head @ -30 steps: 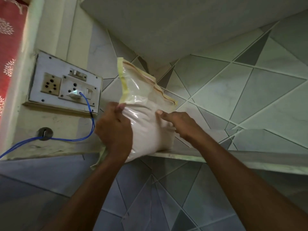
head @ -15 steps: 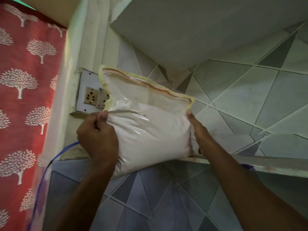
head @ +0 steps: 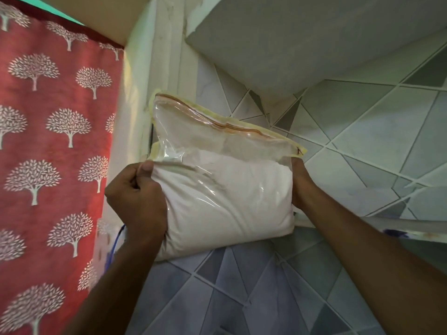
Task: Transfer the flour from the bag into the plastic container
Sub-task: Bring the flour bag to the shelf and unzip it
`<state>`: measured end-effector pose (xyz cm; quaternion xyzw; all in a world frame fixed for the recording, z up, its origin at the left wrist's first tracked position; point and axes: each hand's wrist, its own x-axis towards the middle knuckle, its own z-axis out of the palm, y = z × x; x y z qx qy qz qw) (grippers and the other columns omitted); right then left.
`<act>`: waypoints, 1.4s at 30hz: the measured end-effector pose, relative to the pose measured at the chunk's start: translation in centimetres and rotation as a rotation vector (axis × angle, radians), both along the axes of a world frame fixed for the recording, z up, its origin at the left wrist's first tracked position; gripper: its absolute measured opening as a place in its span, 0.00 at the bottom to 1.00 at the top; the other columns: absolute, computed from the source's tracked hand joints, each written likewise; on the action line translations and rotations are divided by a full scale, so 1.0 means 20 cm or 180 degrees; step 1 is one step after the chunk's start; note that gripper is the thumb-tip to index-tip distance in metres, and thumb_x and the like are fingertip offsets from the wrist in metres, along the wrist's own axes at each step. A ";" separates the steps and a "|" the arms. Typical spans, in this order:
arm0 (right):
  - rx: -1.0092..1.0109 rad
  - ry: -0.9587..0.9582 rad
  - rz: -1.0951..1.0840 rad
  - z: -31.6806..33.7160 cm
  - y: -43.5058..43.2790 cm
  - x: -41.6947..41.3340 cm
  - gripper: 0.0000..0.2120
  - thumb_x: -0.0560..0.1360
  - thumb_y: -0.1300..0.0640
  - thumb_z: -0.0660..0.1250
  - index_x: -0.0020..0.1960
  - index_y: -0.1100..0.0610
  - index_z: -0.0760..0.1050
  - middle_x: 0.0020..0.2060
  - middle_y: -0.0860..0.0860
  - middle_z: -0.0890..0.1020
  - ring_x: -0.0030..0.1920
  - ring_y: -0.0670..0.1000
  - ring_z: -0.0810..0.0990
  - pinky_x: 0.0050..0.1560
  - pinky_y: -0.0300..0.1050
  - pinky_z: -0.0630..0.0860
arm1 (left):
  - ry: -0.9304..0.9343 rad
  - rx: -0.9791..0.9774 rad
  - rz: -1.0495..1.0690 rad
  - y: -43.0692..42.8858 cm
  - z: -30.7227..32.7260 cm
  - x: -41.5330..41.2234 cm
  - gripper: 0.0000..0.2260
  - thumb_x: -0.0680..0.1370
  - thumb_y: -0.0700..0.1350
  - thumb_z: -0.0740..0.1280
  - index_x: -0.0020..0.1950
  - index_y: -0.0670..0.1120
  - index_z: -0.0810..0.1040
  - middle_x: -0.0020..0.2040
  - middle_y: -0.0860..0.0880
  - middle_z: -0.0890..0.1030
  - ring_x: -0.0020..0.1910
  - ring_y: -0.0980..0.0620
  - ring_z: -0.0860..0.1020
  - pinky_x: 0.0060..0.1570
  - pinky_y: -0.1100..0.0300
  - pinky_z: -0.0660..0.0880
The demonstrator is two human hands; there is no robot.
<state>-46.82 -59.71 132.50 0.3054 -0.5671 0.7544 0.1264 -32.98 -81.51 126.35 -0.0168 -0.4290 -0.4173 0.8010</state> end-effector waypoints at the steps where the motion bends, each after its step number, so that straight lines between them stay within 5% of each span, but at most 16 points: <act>1: -0.0120 0.0018 0.0037 -0.01 -0.02 0.04 0.12 0.80 0.48 0.58 0.46 0.55 0.74 0.43 0.56 0.80 0.42 0.55 0.78 0.43 0.46 0.77 | 0.0003 -0.0016 0.0010 -0.02 -0.01 0.03 0.09 0.79 0.39 0.66 0.41 0.41 0.83 0.31 0.52 0.74 0.34 0.56 0.71 0.36 0.58 0.69; 7: -0.0271 0.0243 -0.0258 -0.21 -0.11 0.21 0.10 0.53 0.43 0.67 0.29 0.48 0.77 0.39 0.53 0.82 0.43 0.56 0.79 0.48 0.56 0.78 | -0.0201 -0.0005 0.0068 -0.17 -0.10 0.23 0.07 0.79 0.38 0.67 0.45 0.44 0.84 0.27 0.63 0.75 0.30 0.66 0.72 0.35 0.66 0.71; 15: 0.0112 0.0562 -0.0599 -0.75 0.00 0.21 0.07 0.65 0.59 0.71 0.42 0.60 0.82 0.42 0.58 0.86 0.44 0.54 0.81 0.49 0.68 0.79 | -0.0845 0.0029 0.0178 -0.11 -0.51 0.41 0.06 0.79 0.39 0.68 0.48 0.43 0.85 0.31 0.62 0.77 0.29 0.69 0.73 0.34 0.71 0.72; 21: 0.0746 0.0160 -0.1169 -1.19 0.26 0.36 0.07 0.68 0.57 0.66 0.35 0.61 0.74 0.34 0.57 0.82 0.38 0.51 0.77 0.39 0.59 0.79 | -0.1356 0.0133 0.0057 0.10 -0.86 0.52 0.06 0.78 0.39 0.69 0.52 0.44 0.85 0.39 0.50 0.83 0.34 0.62 0.79 0.44 0.66 0.76; 25: 0.0894 -0.0254 -0.1434 -1.48 0.52 0.48 0.08 0.70 0.63 0.66 0.35 0.67 0.74 0.32 0.56 0.80 0.35 0.50 0.76 0.35 0.51 0.74 | -0.1687 0.0109 -0.0149 0.32 -1.14 0.55 0.06 0.78 0.39 0.68 0.46 0.45 0.85 0.34 0.52 0.80 0.31 0.62 0.76 0.38 0.66 0.74; 28: 0.1137 -0.0494 -0.1717 -1.64 0.71 0.53 0.08 0.73 0.63 0.66 0.37 0.66 0.75 0.36 0.59 0.83 0.38 0.54 0.80 0.40 0.56 0.79 | -0.1934 0.0233 -0.0252 0.47 -1.32 0.53 0.08 0.76 0.40 0.67 0.40 0.44 0.85 0.31 0.51 0.78 0.33 0.55 0.76 0.35 0.58 0.72; 32: 0.1599 -0.0584 -0.2059 -1.82 0.97 0.58 0.13 0.74 0.57 0.66 0.32 0.51 0.72 0.36 0.52 0.80 0.44 0.58 0.81 0.47 0.56 0.78 | -0.2615 0.0295 -0.0413 0.74 -1.55 0.55 0.09 0.78 0.42 0.65 0.42 0.46 0.85 0.33 0.60 0.81 0.38 0.50 0.81 0.40 0.58 0.75; 36: 0.1926 -0.0731 -0.2351 -1.97 1.19 0.53 0.09 0.75 0.54 0.66 0.37 0.54 0.74 0.42 0.57 0.83 0.48 0.63 0.82 0.49 0.59 0.80 | -0.3179 0.0404 -0.0348 0.98 -1.72 0.51 0.12 0.81 0.48 0.65 0.48 0.45 0.86 0.41 0.47 0.83 0.41 0.50 0.78 0.42 0.63 0.69; 39: 0.2052 -0.0995 -0.2589 -2.11 1.33 0.46 0.08 0.77 0.53 0.63 0.42 0.56 0.75 0.47 0.60 0.83 0.50 0.63 0.82 0.51 0.59 0.80 | -0.3297 0.0652 -0.0773 1.11 -1.88 0.41 0.11 0.79 0.50 0.67 0.42 0.45 0.83 0.37 0.46 0.77 0.39 0.50 0.76 0.36 0.70 0.69; 42: 0.2202 -0.1314 -0.2784 -2.22 1.45 0.39 0.12 0.80 0.56 0.59 0.50 0.62 0.77 0.51 0.61 0.82 0.52 0.62 0.81 0.53 0.54 0.79 | -0.3769 0.0480 -0.1087 1.22 -1.99 0.38 0.14 0.81 0.51 0.65 0.51 0.43 0.85 0.42 0.50 0.80 0.44 0.51 0.79 0.40 0.64 0.68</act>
